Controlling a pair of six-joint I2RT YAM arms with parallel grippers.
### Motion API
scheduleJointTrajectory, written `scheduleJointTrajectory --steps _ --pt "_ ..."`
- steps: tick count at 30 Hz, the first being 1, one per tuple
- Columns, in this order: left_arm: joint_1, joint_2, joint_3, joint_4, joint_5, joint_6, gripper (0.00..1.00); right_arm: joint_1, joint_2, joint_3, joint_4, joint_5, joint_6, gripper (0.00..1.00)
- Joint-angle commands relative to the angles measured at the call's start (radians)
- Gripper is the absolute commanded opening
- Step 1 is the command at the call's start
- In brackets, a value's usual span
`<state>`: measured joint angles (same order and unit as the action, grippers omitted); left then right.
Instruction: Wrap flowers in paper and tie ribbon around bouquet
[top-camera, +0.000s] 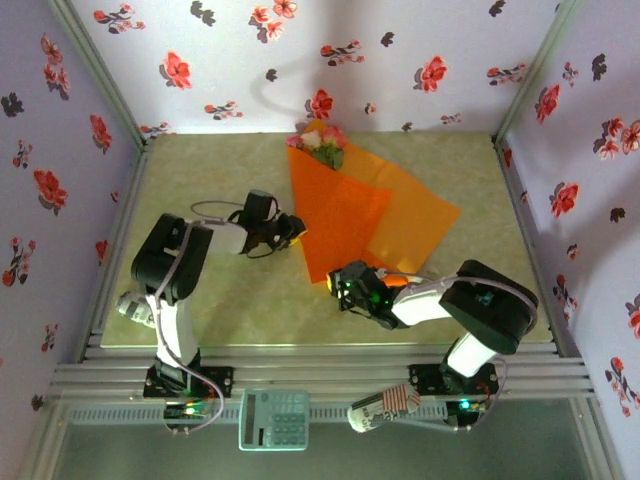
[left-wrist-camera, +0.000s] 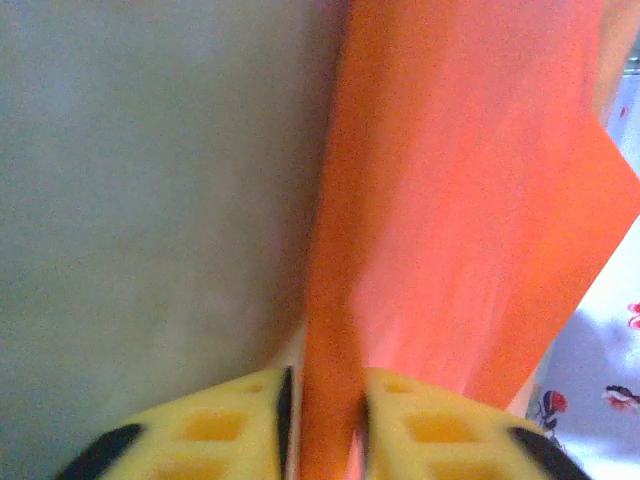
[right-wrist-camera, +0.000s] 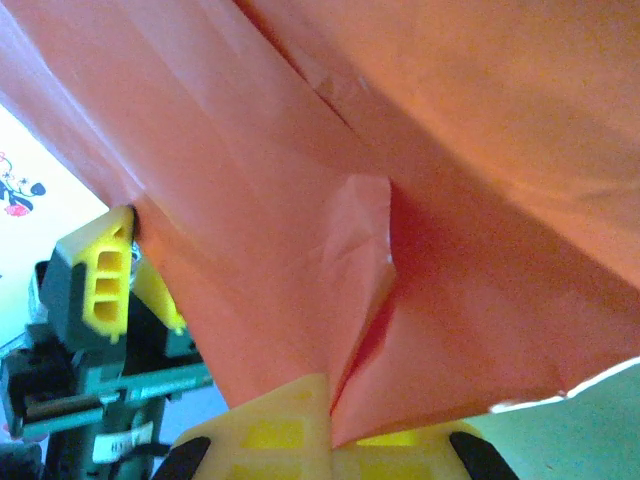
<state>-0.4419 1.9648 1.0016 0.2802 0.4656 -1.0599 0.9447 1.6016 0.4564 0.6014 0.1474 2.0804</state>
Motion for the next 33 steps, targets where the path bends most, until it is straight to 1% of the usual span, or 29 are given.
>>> scheduleJointTrajectory --steps 1,6,7,8,9,10,11,12,13,14,15,18,19,20,21,22,23,24,26,29,30,31,33 --pt "0.017 0.054 0.052 0.047 -0.006 0.024 0.0 -0.001 0.001 -0.003 -0.014 -0.023 0.114 0.0" --pt "0.045 0.089 0.071 0.12 -0.011 -0.003 0.0 -0.006 0.004 0.0 -0.019 -0.043 0.103 0.0" --pt "0.047 0.094 0.08 0.122 -0.011 -0.003 0.12 -0.009 0.007 0.003 -0.023 -0.053 0.1 0.0" --pt "0.051 0.102 0.092 0.119 -0.014 -0.001 0.29 -0.011 0.009 0.007 -0.025 -0.063 0.096 0.0" --pt "0.052 0.112 0.103 0.118 -0.016 0.001 0.33 -0.012 0.014 0.008 -0.016 -0.069 0.093 0.0" --pt "0.052 0.124 0.116 0.121 -0.016 0.0 0.34 -0.013 0.017 0.009 -0.014 -0.077 0.092 0.0" --pt "0.054 0.14 0.134 0.119 -0.016 0.0 0.34 -0.015 0.02 0.008 -0.009 -0.083 0.092 0.0" --pt "0.056 0.158 0.15 0.123 -0.016 -0.003 0.29 -0.016 0.022 0.008 -0.004 -0.087 0.092 0.0" --pt "0.058 0.174 0.163 0.136 -0.015 -0.009 0.18 -0.018 0.022 0.006 -0.005 -0.093 0.091 0.0" --pt "0.061 0.192 0.178 0.151 -0.012 -0.018 0.04 -0.021 0.021 0.006 -0.004 -0.1 0.089 0.0" --pt "0.064 0.206 0.188 0.161 -0.015 -0.025 0.0 -0.023 0.02 0.004 -0.003 -0.105 0.087 0.0" --pt "0.084 0.23 0.206 0.189 -0.042 -0.038 0.0 -0.03 0.009 0.004 -0.022 -0.122 0.076 0.0" --pt "0.092 0.24 0.213 0.208 -0.043 -0.048 0.05 -0.032 0.004 0.005 -0.034 -0.131 0.071 0.0" --pt "0.099 0.251 0.226 0.221 -0.043 -0.058 0.19 -0.035 0.002 0.007 -0.038 -0.138 0.065 0.0" --pt "0.104 0.263 0.242 0.224 -0.04 -0.06 0.24 -0.038 0.002 0.008 -0.04 -0.145 0.06 0.0" --pt "0.107 0.274 0.263 0.222 -0.038 -0.059 0.25 -0.042 0.005 0.01 -0.041 -0.158 0.058 0.0" --pt "0.111 0.286 0.285 0.21 -0.036 -0.054 0.25 -0.045 0.01 0.012 -0.037 -0.17 0.055 0.0" --pt "0.114 0.296 0.303 0.202 -0.033 -0.051 0.23 -0.047 0.013 0.014 -0.034 -0.181 0.054 0.0" --pt "0.124 0.319 0.336 0.202 -0.028 -0.052 0.0 -0.048 0.02 0.02 -0.037 -0.198 0.047 0.0" --pt "0.142 0.349 0.368 0.225 -0.027 -0.068 0.0 -0.051 0.013 0.034 -0.065 -0.221 0.027 0.0" --pt "0.148 0.356 0.38 0.226 -0.028 -0.071 0.09 -0.054 0.011 0.04 -0.077 -0.231 0.022 0.0" --pt "0.155 0.365 0.395 0.226 -0.029 -0.076 0.13 -0.055 0.007 0.043 -0.083 -0.237 0.015 0.0" --pt "0.163 0.385 0.427 0.232 -0.028 -0.085 0.09 -0.058 -0.002 0.042 -0.103 -0.246 0.006 0.0"
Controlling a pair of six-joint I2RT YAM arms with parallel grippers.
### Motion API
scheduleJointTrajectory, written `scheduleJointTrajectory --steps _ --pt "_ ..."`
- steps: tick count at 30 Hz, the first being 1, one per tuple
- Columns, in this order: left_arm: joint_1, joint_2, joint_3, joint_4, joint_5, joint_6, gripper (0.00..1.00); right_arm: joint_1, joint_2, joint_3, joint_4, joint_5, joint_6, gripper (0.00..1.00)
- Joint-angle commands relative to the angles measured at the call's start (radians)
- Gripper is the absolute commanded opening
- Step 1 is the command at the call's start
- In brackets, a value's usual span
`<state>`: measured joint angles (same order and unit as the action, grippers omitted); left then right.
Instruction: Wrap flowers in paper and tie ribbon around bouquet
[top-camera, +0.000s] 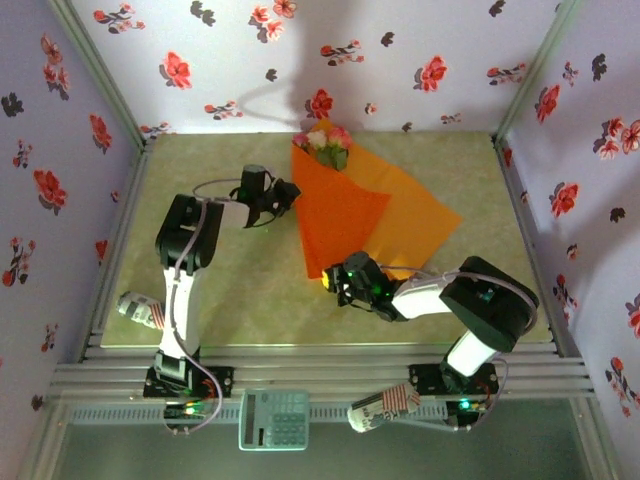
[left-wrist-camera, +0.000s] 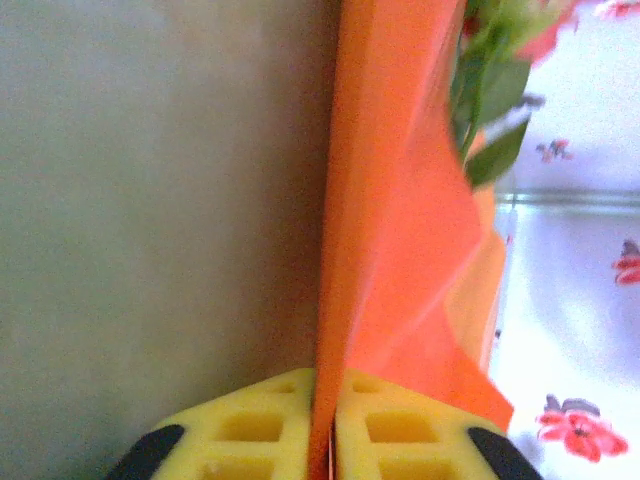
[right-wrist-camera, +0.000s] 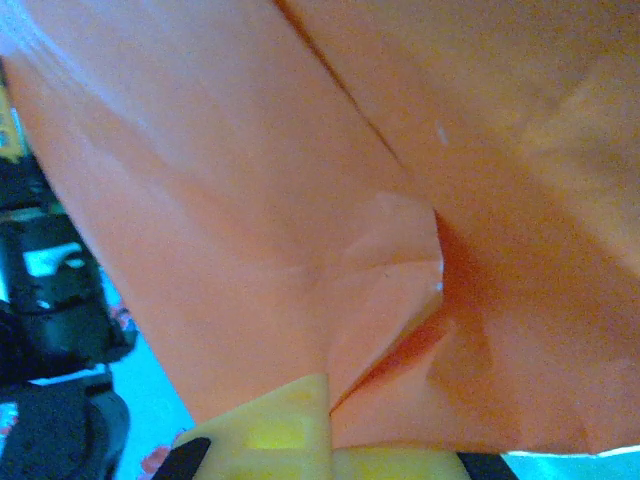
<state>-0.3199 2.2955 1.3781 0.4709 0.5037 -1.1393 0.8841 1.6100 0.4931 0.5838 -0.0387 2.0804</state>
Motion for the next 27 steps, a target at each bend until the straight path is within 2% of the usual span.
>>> scheduleJointTrajectory --steps 1,4,5,6,10,12,17,18,19,20,24,26,27 --pt "0.045 0.065 0.068 0.042 -0.064 -0.009 0.09 0.0 -0.014 0.004 -0.093 -0.064 0.003 0.0" --pt "0.054 0.093 0.134 0.011 -0.061 0.001 0.17 -0.006 -0.016 -0.006 -0.09 -0.079 0.003 0.0" --pt "0.058 0.103 0.156 -0.001 -0.058 0.004 0.14 -0.008 -0.018 -0.01 -0.091 -0.081 0.0 0.0" --pt "0.061 0.115 0.176 -0.005 -0.051 0.003 0.0 -0.01 -0.022 -0.011 -0.098 -0.081 -0.001 0.0" --pt "0.072 0.152 0.235 -0.011 -0.049 -0.004 0.0 -0.018 -0.03 -0.011 -0.113 -0.087 -0.013 0.0" --pt "0.077 0.175 0.278 -0.038 -0.048 -0.004 0.12 -0.018 -0.028 -0.012 -0.114 -0.087 -0.013 0.0" --pt "0.092 0.219 0.369 -0.076 -0.049 -0.003 0.14 -0.019 -0.013 0.003 -0.113 -0.101 -0.016 0.0" --pt "0.098 0.23 0.387 -0.084 -0.05 -0.005 0.13 -0.019 -0.011 0.006 -0.114 -0.101 -0.016 0.0" --pt "0.101 0.238 0.403 -0.092 -0.049 -0.004 0.03 -0.018 -0.009 0.006 -0.114 -0.102 -0.017 0.0" --pt "0.104 0.244 0.416 -0.097 -0.048 -0.005 0.0 -0.019 -0.008 0.007 -0.116 -0.1 -0.016 0.0" --pt "0.113 0.271 0.463 -0.101 -0.034 -0.008 0.0 -0.018 -0.001 0.016 -0.116 -0.102 -0.022 0.0" --pt "0.117 0.282 0.486 -0.109 -0.032 -0.014 0.19 -0.018 0.01 0.025 -0.112 -0.109 -0.028 0.0" --pt "0.119 0.287 0.496 -0.11 -0.033 -0.016 0.22 -0.018 0.017 0.03 -0.109 -0.113 -0.029 0.0"
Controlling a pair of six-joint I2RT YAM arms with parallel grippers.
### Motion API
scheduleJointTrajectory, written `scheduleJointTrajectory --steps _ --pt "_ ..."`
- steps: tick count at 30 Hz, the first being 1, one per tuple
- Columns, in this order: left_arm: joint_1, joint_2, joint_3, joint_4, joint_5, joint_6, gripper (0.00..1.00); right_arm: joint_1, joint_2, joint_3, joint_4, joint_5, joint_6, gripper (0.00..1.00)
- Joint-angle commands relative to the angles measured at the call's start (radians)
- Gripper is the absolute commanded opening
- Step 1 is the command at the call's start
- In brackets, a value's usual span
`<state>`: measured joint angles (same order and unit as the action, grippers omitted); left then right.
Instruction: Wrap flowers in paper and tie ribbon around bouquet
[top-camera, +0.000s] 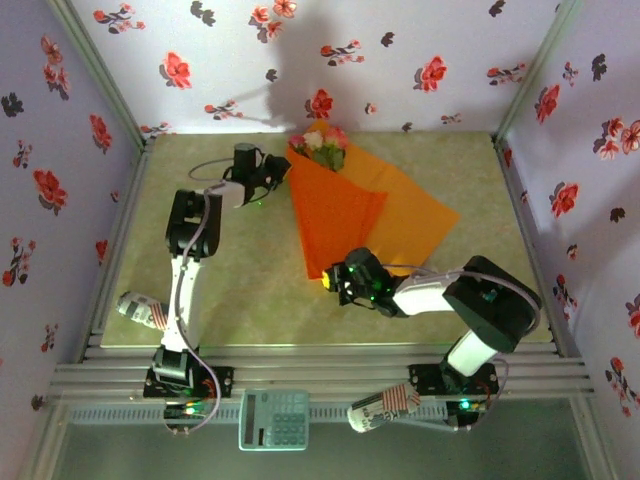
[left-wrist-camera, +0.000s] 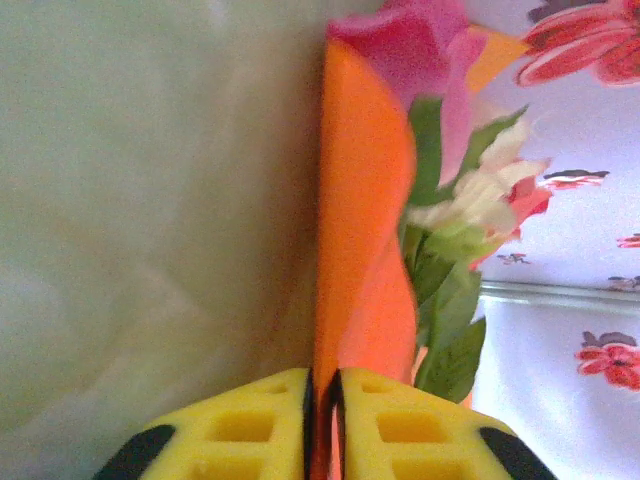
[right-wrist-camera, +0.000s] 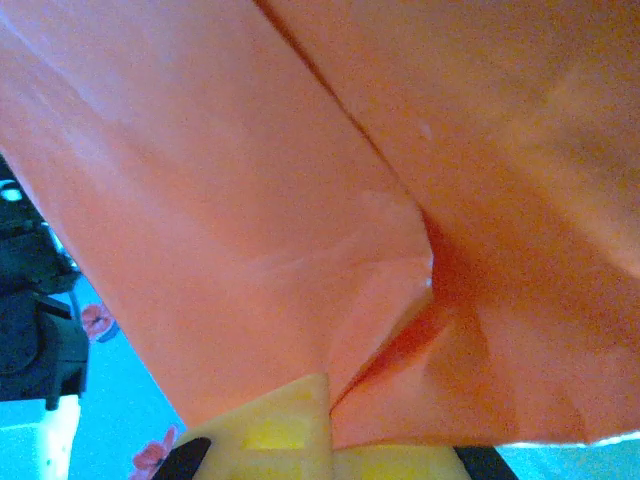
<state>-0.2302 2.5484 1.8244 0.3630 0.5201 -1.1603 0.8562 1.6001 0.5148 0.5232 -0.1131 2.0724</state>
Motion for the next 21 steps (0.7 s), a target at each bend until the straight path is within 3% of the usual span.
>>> scheduleJointTrajectory --steps 1,4,5,6,10,11,12,15,16,21 --pt "0.031 0.039 0.057 -0.002 -0.049 0.002 0.24 0.01 0.033 0.012 -0.044 -0.043 -0.021 0.0" --pt "0.037 0.057 0.092 -0.008 -0.049 -0.007 0.26 0.011 0.048 0.023 -0.037 -0.055 -0.023 0.0" --pt "0.038 0.065 0.11 -0.013 -0.044 -0.006 0.09 0.011 0.049 0.025 -0.038 -0.058 -0.023 0.0" --pt "0.038 0.075 0.129 -0.019 -0.039 -0.006 0.0 0.01 0.048 0.025 -0.042 -0.057 -0.023 0.0" --pt "0.043 0.091 0.164 -0.027 -0.034 -0.004 0.0 0.013 0.038 0.028 -0.061 -0.054 -0.031 0.0" --pt "0.045 0.092 0.169 -0.031 -0.034 -0.004 0.06 0.013 0.035 0.028 -0.062 -0.053 -0.032 0.0" --pt "0.045 0.09 0.169 -0.04 -0.032 0.0 0.21 0.014 0.031 0.025 -0.064 -0.05 -0.032 0.0" --pt "0.043 0.051 0.116 -0.043 -0.028 0.018 0.34 0.014 0.025 0.023 -0.066 -0.039 -0.034 0.0" --pt "0.043 0.022 0.072 -0.034 -0.029 0.023 0.44 0.012 0.026 0.026 -0.066 -0.038 -0.036 0.0" --pt "0.038 -0.068 -0.103 0.01 0.018 0.031 0.5 0.012 0.022 0.027 -0.066 -0.035 -0.038 0.0"
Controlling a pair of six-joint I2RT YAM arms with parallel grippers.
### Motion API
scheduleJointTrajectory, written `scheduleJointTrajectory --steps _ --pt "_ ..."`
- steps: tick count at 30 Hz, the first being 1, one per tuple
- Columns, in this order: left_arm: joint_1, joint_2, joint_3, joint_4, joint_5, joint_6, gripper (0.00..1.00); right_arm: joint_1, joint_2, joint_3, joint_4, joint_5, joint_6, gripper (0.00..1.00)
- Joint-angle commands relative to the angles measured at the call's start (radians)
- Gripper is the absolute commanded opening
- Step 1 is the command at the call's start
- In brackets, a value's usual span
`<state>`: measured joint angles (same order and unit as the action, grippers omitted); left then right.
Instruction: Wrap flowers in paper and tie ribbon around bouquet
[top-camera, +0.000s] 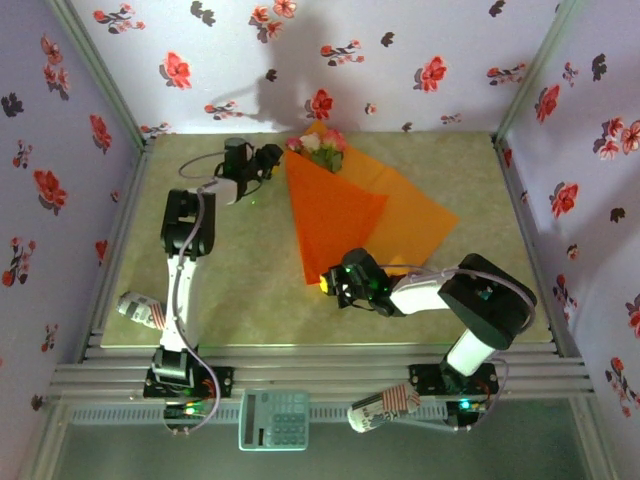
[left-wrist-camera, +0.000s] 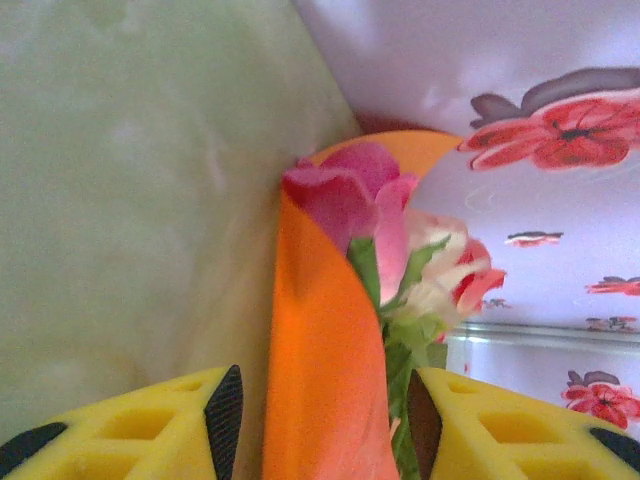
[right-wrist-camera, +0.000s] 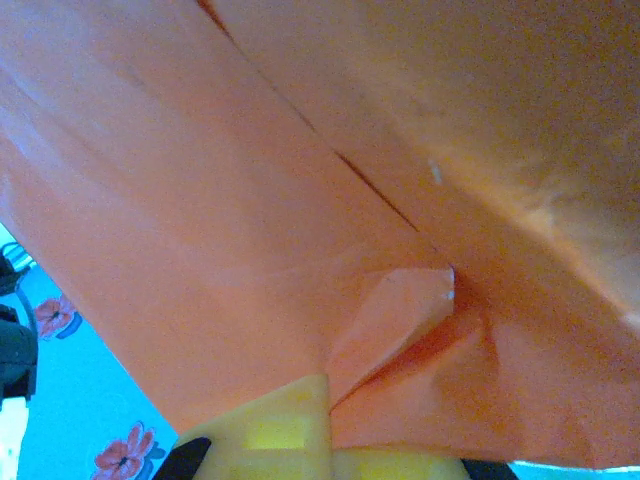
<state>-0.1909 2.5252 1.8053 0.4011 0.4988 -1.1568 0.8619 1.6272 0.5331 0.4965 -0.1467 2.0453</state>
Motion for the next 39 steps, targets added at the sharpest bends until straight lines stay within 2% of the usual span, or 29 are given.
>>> scheduleJointTrajectory --steps 1,5,8,11,19,20,26,37,38,39 --pt "-0.002 -0.052 -0.101 -0.029 0.049 0.033 0.5 0.005 -0.007 0.008 -0.041 0.002 -0.012 0.0" --pt "-0.003 -0.056 -0.114 -0.076 0.076 0.07 0.5 0.001 -0.008 0.016 -0.048 -0.008 -0.025 0.0" --pt "-0.012 -0.014 -0.053 -0.096 0.117 0.064 0.5 0.0 -0.004 0.019 -0.049 -0.016 -0.028 0.0" --pt "-0.024 0.004 -0.01 -0.146 0.119 0.084 0.48 0.001 0.002 0.025 -0.047 -0.023 -0.027 0.0" --pt "-0.033 0.029 0.026 -0.154 0.122 0.073 0.45 0.0 0.009 0.031 -0.047 -0.025 -0.036 0.0" --pt "-0.036 0.028 0.025 -0.151 0.125 0.073 0.41 0.0 0.014 0.036 -0.045 -0.027 -0.039 0.0" --pt "-0.019 -0.013 -0.062 -0.065 0.107 0.039 0.0 -0.013 0.038 0.084 -0.078 -0.057 -0.101 0.0" --pt "0.094 -0.145 -0.234 -0.048 0.049 0.094 0.0 0.004 0.121 0.213 -0.17 -0.157 -0.206 0.0" --pt "0.106 -0.154 -0.246 -0.048 0.049 0.098 0.03 0.01 0.132 0.224 -0.175 -0.16 -0.207 0.0" --pt "0.113 -0.159 -0.254 -0.053 0.049 0.101 0.14 0.015 0.141 0.233 -0.176 -0.161 -0.209 0.0"
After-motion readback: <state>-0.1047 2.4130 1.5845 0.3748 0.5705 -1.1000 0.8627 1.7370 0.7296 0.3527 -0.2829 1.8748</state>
